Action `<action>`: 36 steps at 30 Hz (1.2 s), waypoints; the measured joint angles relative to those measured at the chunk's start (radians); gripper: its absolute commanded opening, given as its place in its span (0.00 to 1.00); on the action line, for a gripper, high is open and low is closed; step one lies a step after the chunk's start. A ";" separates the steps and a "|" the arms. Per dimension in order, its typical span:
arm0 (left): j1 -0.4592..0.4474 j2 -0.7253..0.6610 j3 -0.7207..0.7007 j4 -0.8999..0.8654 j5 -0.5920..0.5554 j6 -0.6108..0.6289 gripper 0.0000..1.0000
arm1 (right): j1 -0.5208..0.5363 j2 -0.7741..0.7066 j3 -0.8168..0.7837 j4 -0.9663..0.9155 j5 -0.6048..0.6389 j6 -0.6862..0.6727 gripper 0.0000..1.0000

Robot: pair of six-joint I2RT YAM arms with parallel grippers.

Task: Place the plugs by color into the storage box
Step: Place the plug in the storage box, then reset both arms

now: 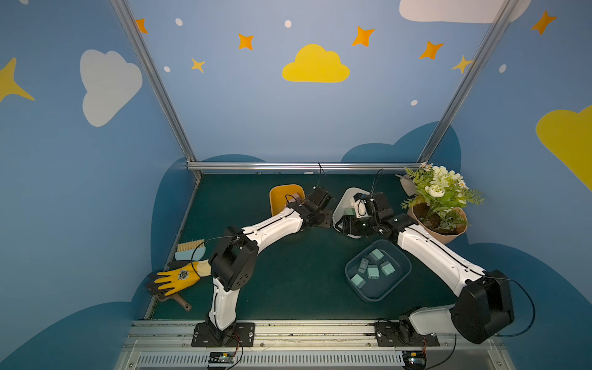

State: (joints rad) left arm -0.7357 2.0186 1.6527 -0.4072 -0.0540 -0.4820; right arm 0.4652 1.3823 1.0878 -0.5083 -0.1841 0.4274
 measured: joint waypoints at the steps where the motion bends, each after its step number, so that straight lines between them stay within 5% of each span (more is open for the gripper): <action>1: -0.001 0.036 0.045 -0.001 0.020 0.001 0.33 | -0.008 -0.003 0.011 -0.019 0.024 -0.010 0.72; 11: -0.009 0.338 0.453 -0.074 0.163 -0.003 0.40 | -0.047 -0.014 0.036 -0.082 0.165 -0.048 0.71; 19: -0.014 0.557 0.835 -0.255 0.170 -0.018 0.74 | -0.053 -0.024 0.036 -0.088 0.162 -0.051 0.71; 27: -0.014 0.534 0.829 -0.312 0.159 -0.027 0.74 | -0.068 -0.048 0.033 -0.072 0.101 -0.026 0.72; 32: -0.013 0.356 0.604 -0.323 0.103 -0.009 0.74 | -0.079 -0.126 -0.050 0.036 0.105 -0.003 0.71; 36: -0.008 0.080 0.293 -0.264 -0.017 0.035 0.75 | -0.095 -0.167 -0.086 0.093 0.194 -0.013 0.68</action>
State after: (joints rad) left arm -0.7441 2.0983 1.9453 -0.6708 -0.0711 -0.4465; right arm 0.3702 1.2156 1.0016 -0.4149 0.0097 0.4145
